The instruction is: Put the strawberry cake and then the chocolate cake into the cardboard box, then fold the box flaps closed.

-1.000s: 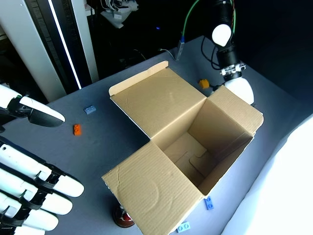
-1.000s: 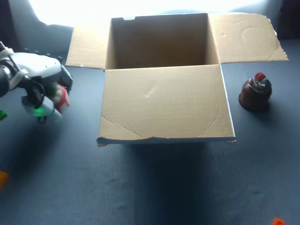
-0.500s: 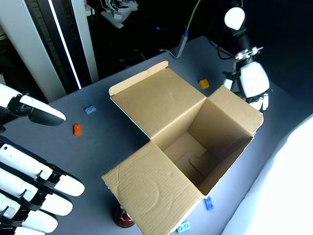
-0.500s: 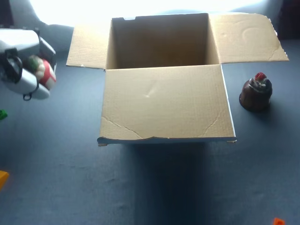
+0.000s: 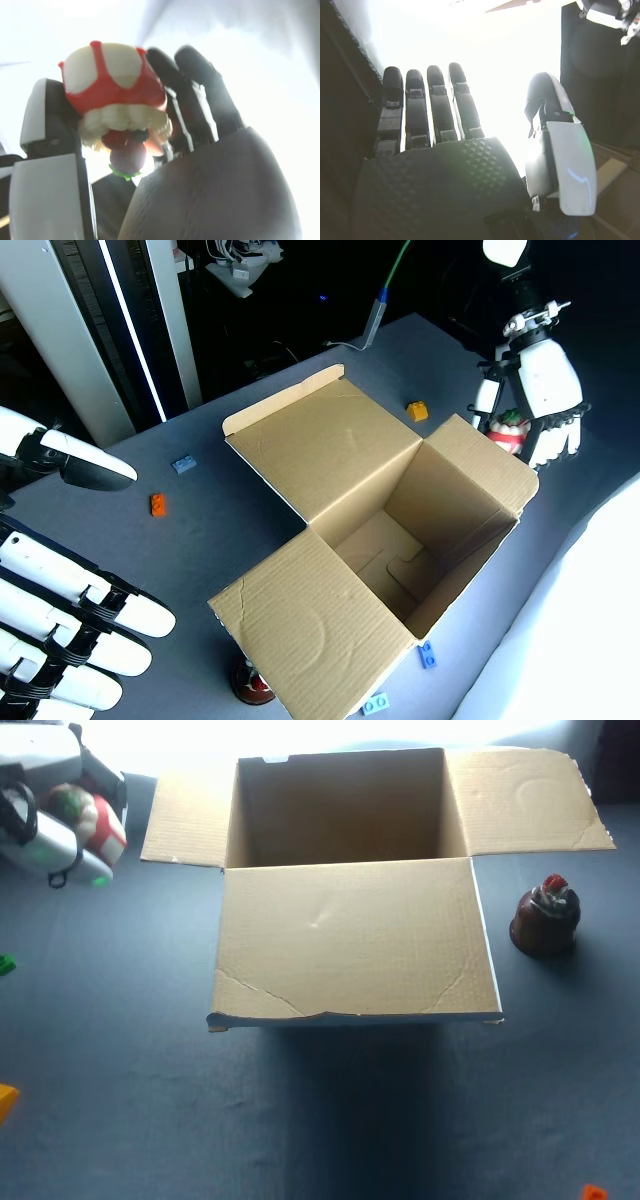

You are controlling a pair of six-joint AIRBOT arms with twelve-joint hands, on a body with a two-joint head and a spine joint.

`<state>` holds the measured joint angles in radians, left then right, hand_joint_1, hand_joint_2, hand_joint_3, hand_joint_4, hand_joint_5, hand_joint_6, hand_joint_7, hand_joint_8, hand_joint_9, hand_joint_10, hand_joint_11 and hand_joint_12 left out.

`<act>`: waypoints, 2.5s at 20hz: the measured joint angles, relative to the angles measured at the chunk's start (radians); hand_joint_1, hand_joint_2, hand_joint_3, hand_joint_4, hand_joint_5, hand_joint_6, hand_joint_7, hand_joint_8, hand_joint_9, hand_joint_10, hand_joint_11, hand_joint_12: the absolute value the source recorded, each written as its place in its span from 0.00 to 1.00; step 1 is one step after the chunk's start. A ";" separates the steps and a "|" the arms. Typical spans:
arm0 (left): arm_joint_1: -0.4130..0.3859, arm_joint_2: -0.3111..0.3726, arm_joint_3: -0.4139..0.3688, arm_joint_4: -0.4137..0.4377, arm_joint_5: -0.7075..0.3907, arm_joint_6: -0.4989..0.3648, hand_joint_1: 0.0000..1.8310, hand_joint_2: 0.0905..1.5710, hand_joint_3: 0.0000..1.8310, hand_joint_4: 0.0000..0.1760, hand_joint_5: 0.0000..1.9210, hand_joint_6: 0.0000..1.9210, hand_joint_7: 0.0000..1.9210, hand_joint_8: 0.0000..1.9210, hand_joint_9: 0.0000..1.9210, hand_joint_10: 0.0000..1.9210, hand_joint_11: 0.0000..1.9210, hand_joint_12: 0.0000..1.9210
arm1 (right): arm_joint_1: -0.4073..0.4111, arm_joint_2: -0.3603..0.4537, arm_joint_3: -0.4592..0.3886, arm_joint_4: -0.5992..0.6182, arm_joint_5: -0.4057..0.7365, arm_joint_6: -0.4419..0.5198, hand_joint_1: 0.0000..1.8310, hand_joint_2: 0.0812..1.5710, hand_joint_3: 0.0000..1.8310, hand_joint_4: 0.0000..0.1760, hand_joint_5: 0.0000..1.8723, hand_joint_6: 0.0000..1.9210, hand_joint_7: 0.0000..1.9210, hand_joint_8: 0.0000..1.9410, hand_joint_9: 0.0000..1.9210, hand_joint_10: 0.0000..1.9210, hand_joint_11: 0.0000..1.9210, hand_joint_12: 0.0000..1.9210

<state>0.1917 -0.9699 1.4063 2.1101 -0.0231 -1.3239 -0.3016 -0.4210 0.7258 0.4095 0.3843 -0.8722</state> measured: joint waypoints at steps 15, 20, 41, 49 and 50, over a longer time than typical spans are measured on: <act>-0.144 0.018 0.008 0.056 -0.032 0.010 0.63 0.78 0.00 0.12 0.38 0.69 0.40 0.73 0.30 0.73 0.17 0.94 | 0.000 0.000 0.000 0.000 0.000 -0.002 0.07 0.76 0.00 0.00 0.13 0.01 0.10 0.00 0.08 0.01 0.00 0.26; -0.222 0.019 0.003 0.063 -0.103 0.019 0.62 0.79 0.00 0.13 0.35 0.74 0.39 0.74 0.28 0.75 0.15 0.96 | 0.000 0.000 0.000 0.000 0.000 -0.003 0.07 0.77 0.00 0.00 0.11 0.00 0.09 0.00 0.09 0.01 0.00 0.22; -0.270 -0.049 -0.055 -0.550 -0.332 0.624 0.62 0.79 0.00 0.15 0.36 0.74 0.39 0.73 0.29 0.74 0.17 0.94 | 0.000 0.000 0.000 -0.002 0.000 -0.004 0.05 0.78 0.00 0.00 0.11 0.00 0.09 0.00 0.09 0.00 0.00 0.27; -0.199 -0.105 -0.011 -0.716 -0.414 0.835 0.62 0.79 0.00 0.15 0.35 0.74 0.39 0.73 0.29 0.73 0.17 0.93 | 0.000 0.000 0.000 -0.002 0.001 -0.005 0.08 0.77 0.00 0.00 0.12 0.00 0.09 0.00 0.09 0.00 0.00 0.25; -0.197 -0.126 0.006 -0.713 -0.441 0.856 0.62 0.79 0.00 0.16 0.36 0.73 0.39 0.74 0.28 0.75 0.17 0.94 | 0.000 0.000 0.000 -0.001 0.000 -0.005 0.07 0.77 0.00 0.00 0.12 0.00 0.09 0.00 0.09 0.00 0.00 0.25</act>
<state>-0.0051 -1.0958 1.4120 1.3972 -0.4644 -0.4679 -0.3012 -0.4210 0.7258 0.4084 0.3847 -0.8776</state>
